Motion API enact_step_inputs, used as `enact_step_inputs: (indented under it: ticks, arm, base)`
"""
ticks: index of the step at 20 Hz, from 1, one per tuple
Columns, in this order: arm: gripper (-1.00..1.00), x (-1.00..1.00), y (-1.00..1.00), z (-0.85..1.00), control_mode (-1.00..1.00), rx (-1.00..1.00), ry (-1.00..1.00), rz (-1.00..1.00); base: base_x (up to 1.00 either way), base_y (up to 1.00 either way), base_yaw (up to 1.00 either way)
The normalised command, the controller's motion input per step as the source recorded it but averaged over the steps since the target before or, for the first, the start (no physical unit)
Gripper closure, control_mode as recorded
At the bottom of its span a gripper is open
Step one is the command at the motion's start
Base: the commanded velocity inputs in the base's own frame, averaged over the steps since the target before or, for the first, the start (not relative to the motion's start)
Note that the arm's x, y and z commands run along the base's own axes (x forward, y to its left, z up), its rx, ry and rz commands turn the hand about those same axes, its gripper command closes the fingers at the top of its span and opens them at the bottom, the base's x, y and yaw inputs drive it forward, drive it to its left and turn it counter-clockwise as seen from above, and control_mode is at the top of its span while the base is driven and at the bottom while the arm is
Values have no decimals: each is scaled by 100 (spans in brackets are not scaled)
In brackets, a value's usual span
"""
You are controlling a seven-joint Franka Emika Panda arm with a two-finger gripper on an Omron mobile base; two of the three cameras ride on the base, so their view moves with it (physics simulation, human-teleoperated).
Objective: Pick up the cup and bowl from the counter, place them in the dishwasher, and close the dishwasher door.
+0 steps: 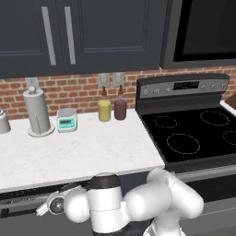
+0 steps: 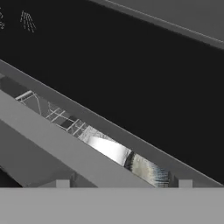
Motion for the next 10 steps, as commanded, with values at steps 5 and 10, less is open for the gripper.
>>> enact_step_inputs:
  ticks: [5,10]
  arm:
    - [-100,-24,21,-45,-100,-5,-23,-31]
    - [-100,1,26,-100,-100,-11,-22,-70]
  base:
    - [0,0,0]
    - [0,0,0]
